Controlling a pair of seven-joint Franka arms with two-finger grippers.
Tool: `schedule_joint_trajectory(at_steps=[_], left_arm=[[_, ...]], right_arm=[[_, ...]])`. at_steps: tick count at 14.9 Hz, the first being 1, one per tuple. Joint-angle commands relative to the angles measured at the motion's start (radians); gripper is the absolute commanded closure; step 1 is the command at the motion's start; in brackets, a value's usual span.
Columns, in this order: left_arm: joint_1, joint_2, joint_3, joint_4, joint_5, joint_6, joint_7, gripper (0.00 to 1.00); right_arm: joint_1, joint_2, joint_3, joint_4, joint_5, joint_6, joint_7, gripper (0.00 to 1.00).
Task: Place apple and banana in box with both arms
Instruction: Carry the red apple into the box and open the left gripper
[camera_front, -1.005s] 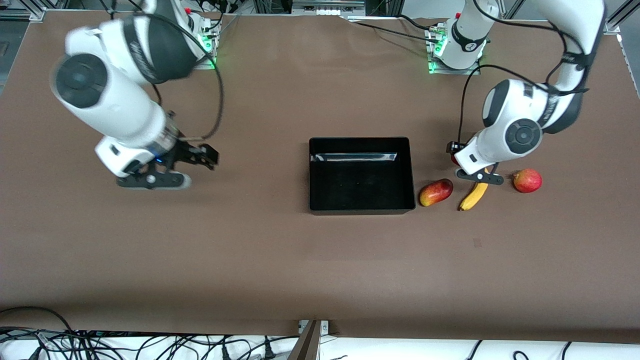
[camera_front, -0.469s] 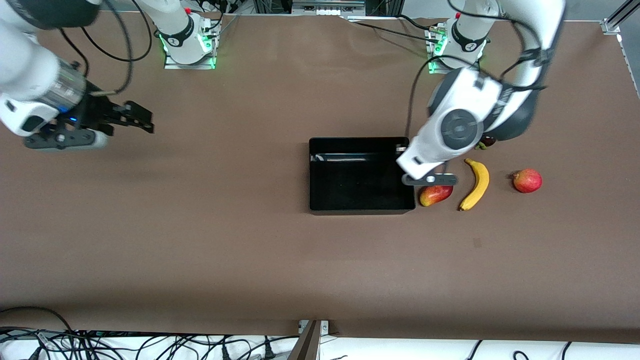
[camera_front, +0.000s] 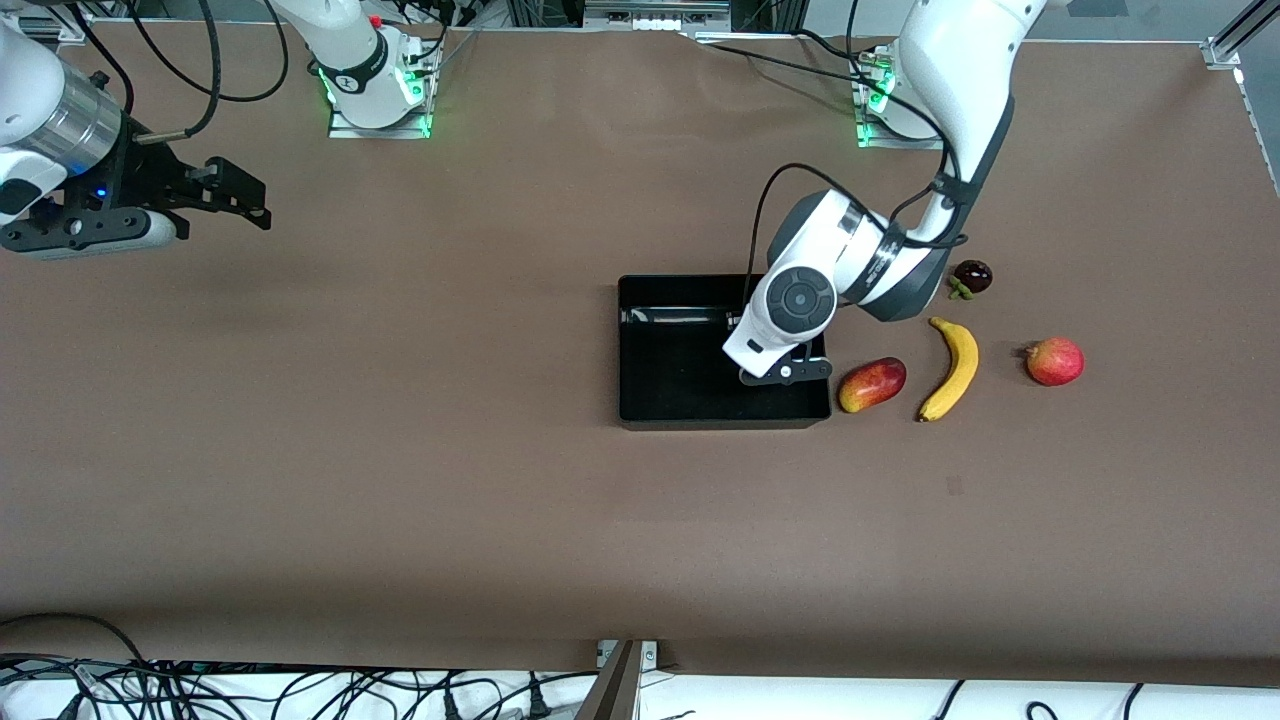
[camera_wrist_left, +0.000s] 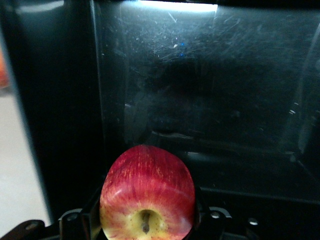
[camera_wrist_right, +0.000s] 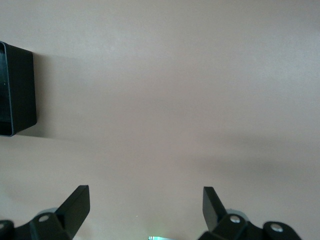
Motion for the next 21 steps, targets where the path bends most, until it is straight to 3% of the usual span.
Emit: schedule_joint_trajectory(at_steps=[1, 2, 3, 4, 5, 10, 14, 18, 21], left_arm=[[-0.009, 0.026, 0.009, -0.001, -0.013, 0.029, -0.006, 0.76], [-0.010, 0.034, 0.009, -0.004, -0.011, 0.037, -0.006, 0.75], [-0.010, 0.043, 0.009, -0.003, -0.011, 0.043, -0.008, 0.58], [-0.010, 0.045, 0.009, -0.001, -0.013, 0.043, -0.009, 0.05], [-0.006, 0.040, 0.009, 0.000, -0.013, 0.040, -0.009, 0.00], [0.029, -0.050, 0.020, 0.049, -0.014, -0.055, 0.006, 0.00], [0.210, -0.057, 0.024, 0.210, 0.003, -0.308, 0.184, 0.00], [0.333, -0.032, 0.024, 0.192, 0.215, -0.317, 0.519, 0.00], [0.391, -0.012, 0.023, 0.152, 0.246, -0.267, 0.673, 0.00]], right_arm=[[-0.150, -0.025, 0.129, -0.029, -0.009, 0.008, -0.055, 0.00], [-0.174, -0.025, 0.148, -0.029, -0.009, 0.009, -0.063, 0.00], [-0.178, -0.027, 0.151, -0.029, -0.011, 0.009, -0.063, 0.00], [-0.178, -0.027, 0.149, -0.027, -0.011, 0.012, -0.068, 0.00], [-0.176, -0.027, 0.151, -0.024, -0.026, 0.012, -0.068, 0.00], [-0.176, -0.022, 0.151, -0.014, -0.075, 0.020, -0.068, 0.00], [-0.167, -0.010, 0.157, 0.026, -0.090, 0.002, -0.062, 0.00], [-0.167, 0.008, 0.154, 0.043, -0.095, 0.012, -0.055, 0.00], [-0.165, 0.013, 0.155, 0.048, -0.097, 0.011, -0.055, 0.00]])
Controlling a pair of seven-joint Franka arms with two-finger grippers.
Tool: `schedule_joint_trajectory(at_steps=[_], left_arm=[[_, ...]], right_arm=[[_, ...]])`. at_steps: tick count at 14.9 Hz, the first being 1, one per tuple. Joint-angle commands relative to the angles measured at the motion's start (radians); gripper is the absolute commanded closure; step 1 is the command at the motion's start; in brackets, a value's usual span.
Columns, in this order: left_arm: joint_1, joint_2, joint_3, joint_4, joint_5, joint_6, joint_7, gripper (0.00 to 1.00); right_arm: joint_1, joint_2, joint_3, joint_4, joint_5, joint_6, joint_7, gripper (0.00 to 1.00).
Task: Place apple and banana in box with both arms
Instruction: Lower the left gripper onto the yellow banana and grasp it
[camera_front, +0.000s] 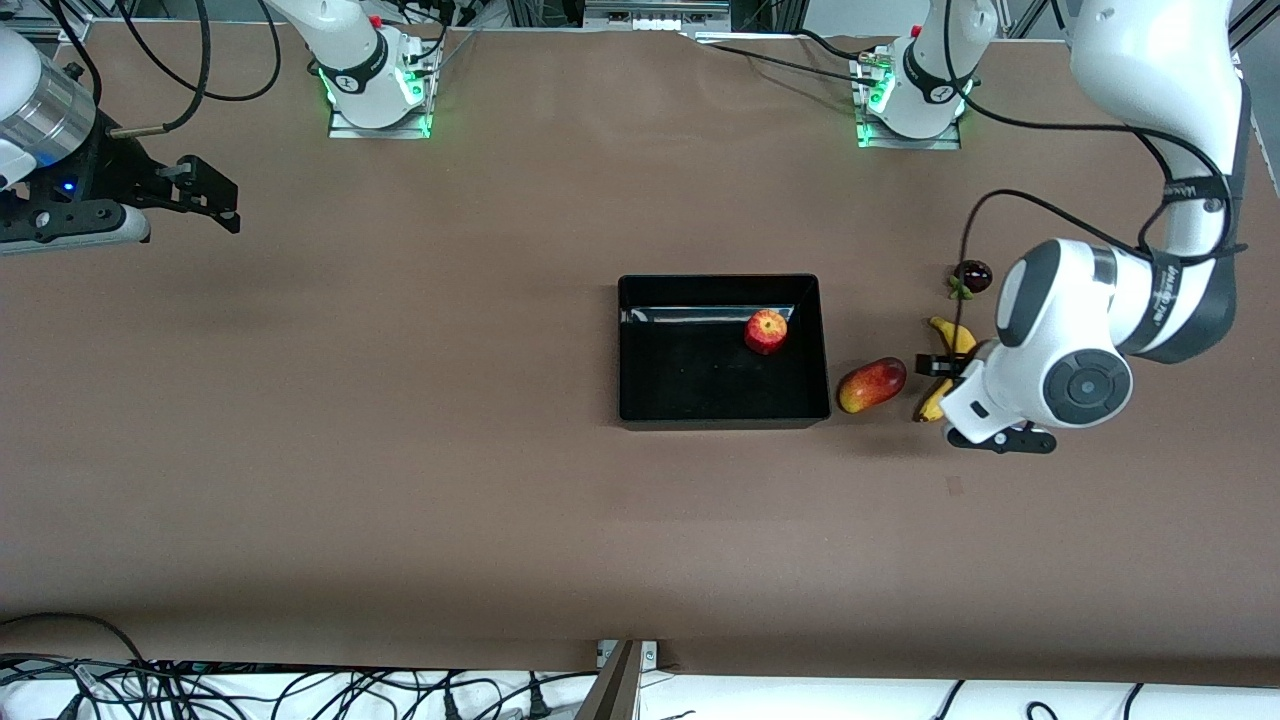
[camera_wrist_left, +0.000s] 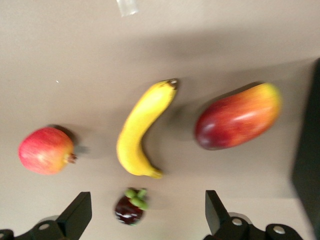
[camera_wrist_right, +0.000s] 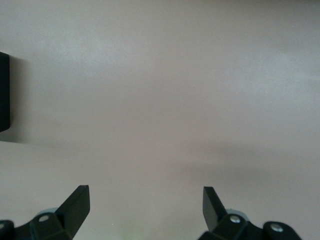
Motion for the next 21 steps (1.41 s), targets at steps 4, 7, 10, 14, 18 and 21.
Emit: schedule_joint_trajectory(at_steps=[4, 7, 10, 14, 18, 21], left_arm=[[0.092, -0.002, -0.012, -0.245, 0.039, 0.355, 0.342, 0.00], [0.093, -0.022, -0.012, -0.394, 0.125, 0.562, 0.348, 0.00], [0.119, -0.020, -0.013, -0.418, 0.174, 0.584, 0.348, 0.62], [0.119, -0.022, -0.018, -0.411, 0.174, 0.572, 0.348, 1.00], [0.116, -0.066, -0.027, -0.335, 0.171, 0.453, 0.345, 1.00], [0.092, -0.060, -0.074, -0.138, 0.113, 0.214, 0.335, 1.00]], right_arm=[[-0.012, 0.011, 0.016, 0.022, -0.016, -0.001, -0.005, 0.00], [-0.012, 0.011, 0.016, 0.022, -0.016, -0.003, -0.005, 0.00], [-0.012, 0.017, 0.016, 0.023, -0.026, 0.006, -0.005, 0.00], [-0.012, 0.019, 0.016, 0.023, -0.033, 0.006, -0.005, 0.00], [-0.012, 0.017, 0.016, 0.023, -0.038, 0.009, -0.005, 0.00], [-0.012, 0.017, 0.016, 0.023, -0.038, 0.011, -0.005, 0.00]])
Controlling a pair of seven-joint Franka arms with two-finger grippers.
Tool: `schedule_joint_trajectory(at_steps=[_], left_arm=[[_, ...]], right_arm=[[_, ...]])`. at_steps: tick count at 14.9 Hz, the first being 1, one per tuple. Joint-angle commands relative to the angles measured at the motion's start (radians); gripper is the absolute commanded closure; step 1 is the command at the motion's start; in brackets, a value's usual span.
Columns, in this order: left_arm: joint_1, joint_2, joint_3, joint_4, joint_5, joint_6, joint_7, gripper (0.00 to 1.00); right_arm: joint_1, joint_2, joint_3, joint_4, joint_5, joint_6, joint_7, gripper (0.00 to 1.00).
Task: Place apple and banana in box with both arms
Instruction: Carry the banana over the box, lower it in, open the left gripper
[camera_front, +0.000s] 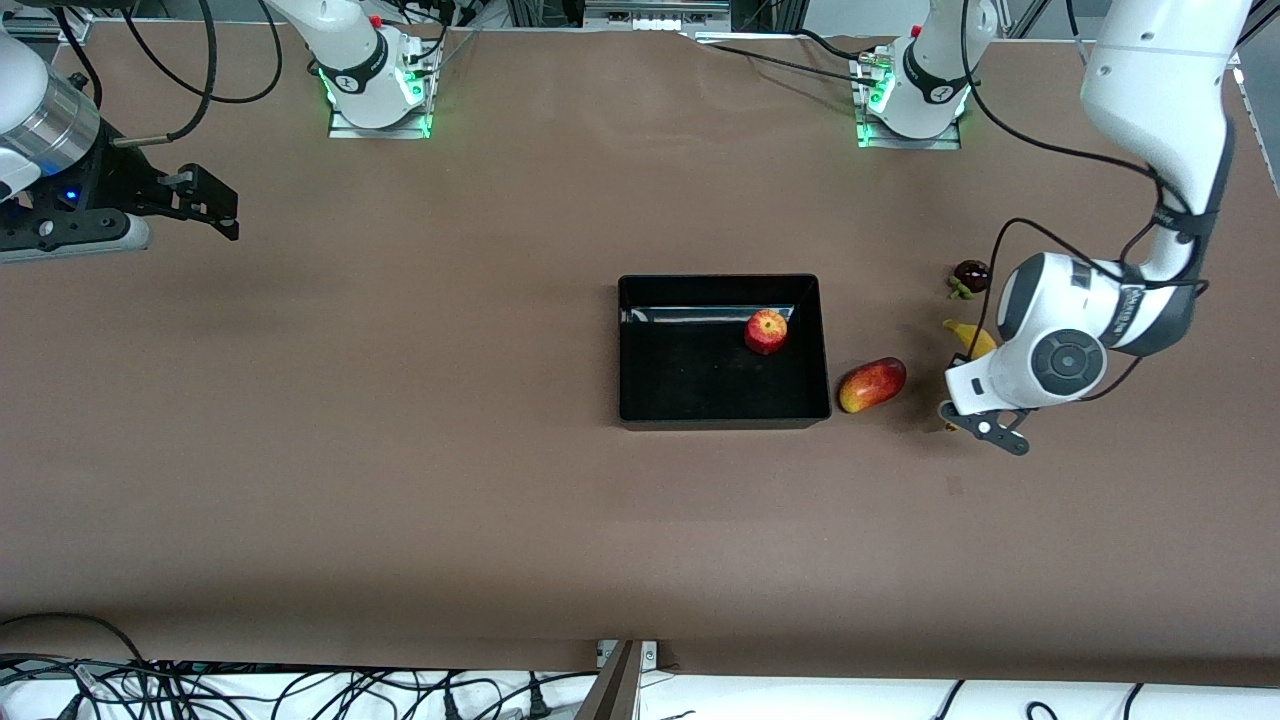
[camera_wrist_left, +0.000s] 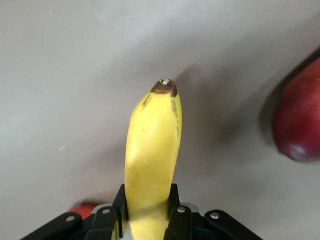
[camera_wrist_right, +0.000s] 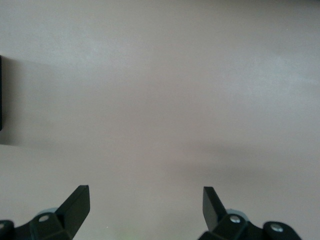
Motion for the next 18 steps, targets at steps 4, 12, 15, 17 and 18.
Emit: schedule_joint_trajectory(at_steps=[4, 12, 15, 17, 18], left_arm=[[-0.087, -0.001, -0.068, 0.257, -0.246, -0.243, -0.089, 1.00], [-0.443, 0.176, -0.063, 0.452, -0.329, -0.208, -0.643, 1.00], [-0.502, 0.238, -0.065, 0.443, -0.326, -0.112, -0.750, 1.00], [-0.513, 0.276, -0.065, 0.442, -0.327, -0.089, -0.790, 1.00], [-0.513, 0.293, -0.065, 0.440, -0.327, -0.074, -0.791, 1.00]], right_arm=[[-0.012, 0.007, 0.014, 0.021, -0.016, -0.001, -0.005, 0.00], [-0.012, 0.008, 0.014, 0.021, -0.016, 0.002, -0.005, 0.00], [-0.012, 0.008, 0.014, 0.021, -0.016, 0.002, -0.005, 0.00], [-0.012, 0.008, 0.014, 0.021, -0.016, 0.002, -0.005, 0.00], [-0.012, 0.008, 0.014, 0.021, -0.016, 0.002, -0.005, 0.00]])
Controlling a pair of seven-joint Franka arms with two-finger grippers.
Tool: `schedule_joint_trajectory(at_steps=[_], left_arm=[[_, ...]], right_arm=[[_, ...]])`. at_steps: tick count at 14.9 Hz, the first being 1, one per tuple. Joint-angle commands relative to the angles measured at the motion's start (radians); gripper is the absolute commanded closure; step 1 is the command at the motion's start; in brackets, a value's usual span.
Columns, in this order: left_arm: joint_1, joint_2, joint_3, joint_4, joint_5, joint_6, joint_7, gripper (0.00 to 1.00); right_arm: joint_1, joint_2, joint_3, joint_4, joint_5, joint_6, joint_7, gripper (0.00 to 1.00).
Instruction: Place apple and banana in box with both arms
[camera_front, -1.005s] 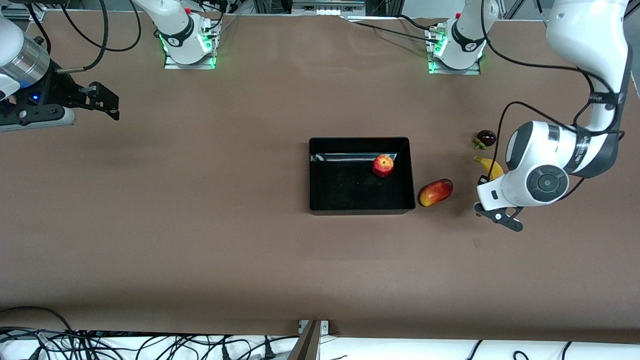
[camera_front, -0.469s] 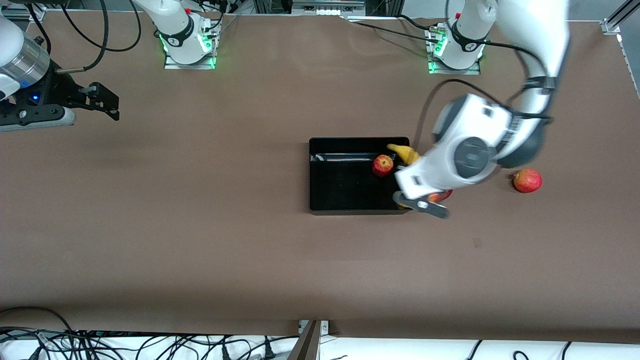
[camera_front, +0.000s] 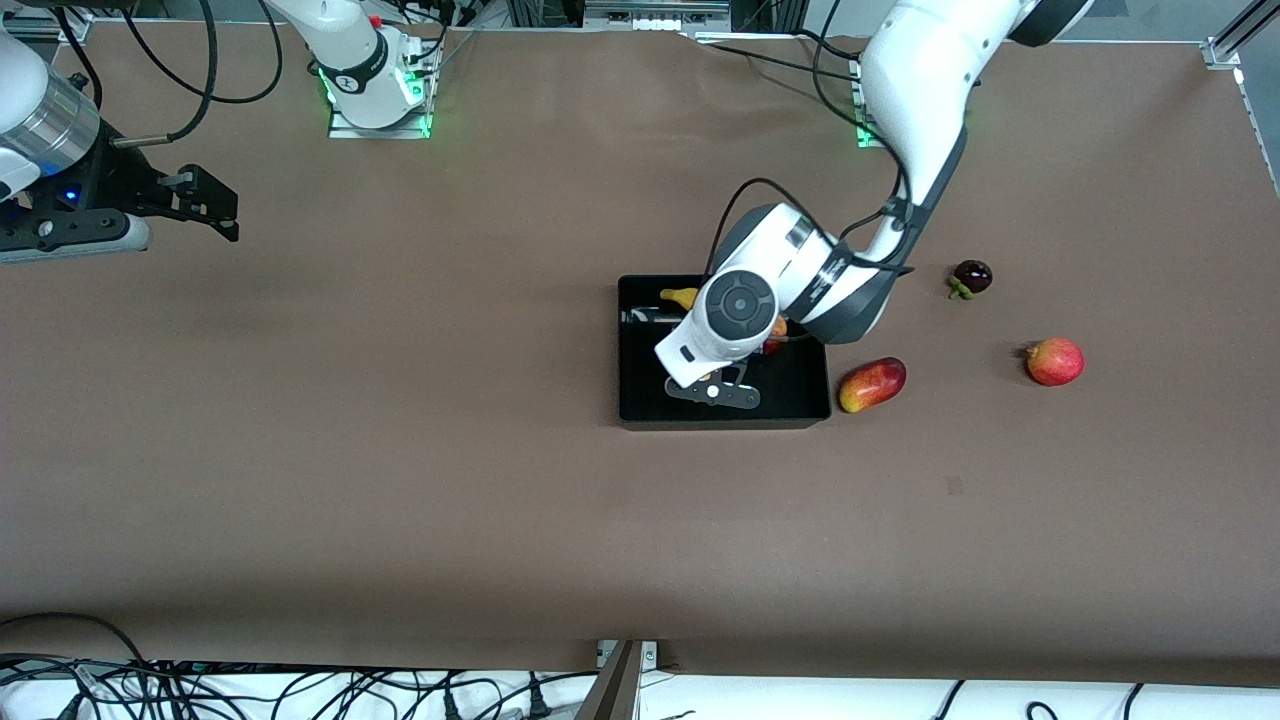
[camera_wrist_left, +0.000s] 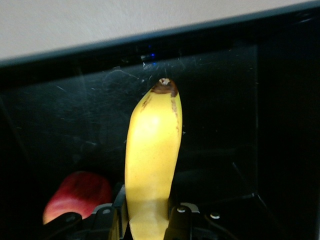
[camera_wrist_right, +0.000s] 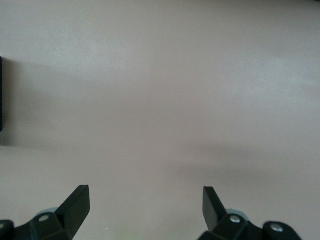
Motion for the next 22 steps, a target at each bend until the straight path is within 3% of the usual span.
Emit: schedule_joint_trajectory(at_steps=[1, 3, 4, 5, 6, 10, 14, 18, 22], left_arm=[[-0.008, 0.057, 0.014, 0.042, -0.016, 0.019, -0.021, 1.00], [-0.026, 0.073, 0.014, 0.042, -0.017, 0.024, -0.024, 1.00], [-0.028, 0.076, 0.014, 0.042, -0.019, 0.024, -0.027, 0.83], [-0.028, 0.076, 0.014, 0.042, -0.017, 0.024, -0.038, 0.26], [-0.028, 0.070, 0.014, 0.044, -0.016, 0.021, -0.031, 0.00], [0.026, -0.016, 0.017, 0.055, -0.017, -0.013, -0.038, 0.00], [0.176, -0.192, 0.015, 0.058, -0.004, -0.293, -0.014, 0.00], [0.257, -0.323, 0.027, 0.059, -0.002, -0.490, 0.141, 0.00], [0.363, -0.464, 0.030, 0.013, -0.004, -0.530, 0.381, 0.00]], right_arm=[[-0.012, 0.006, 0.013, 0.020, -0.015, -0.003, -0.005, 0.00], [-0.012, 0.008, 0.013, 0.020, -0.015, -0.003, -0.005, 0.00], [-0.012, 0.006, 0.013, 0.020, -0.015, -0.003, -0.005, 0.00], [-0.012, 0.008, 0.013, 0.020, -0.015, -0.003, -0.005, 0.00], [-0.012, 0.008, 0.013, 0.020, -0.015, -0.003, -0.005, 0.00], [-0.012, 0.008, 0.013, 0.020, -0.015, 0.000, -0.005, 0.00], [-0.012, 0.008, 0.013, 0.020, -0.015, 0.000, -0.005, 0.00], [-0.012, 0.008, 0.013, 0.020, -0.017, 0.002, -0.005, 0.00], [-0.012, 0.008, 0.013, 0.020, -0.017, 0.002, -0.005, 0.00]])
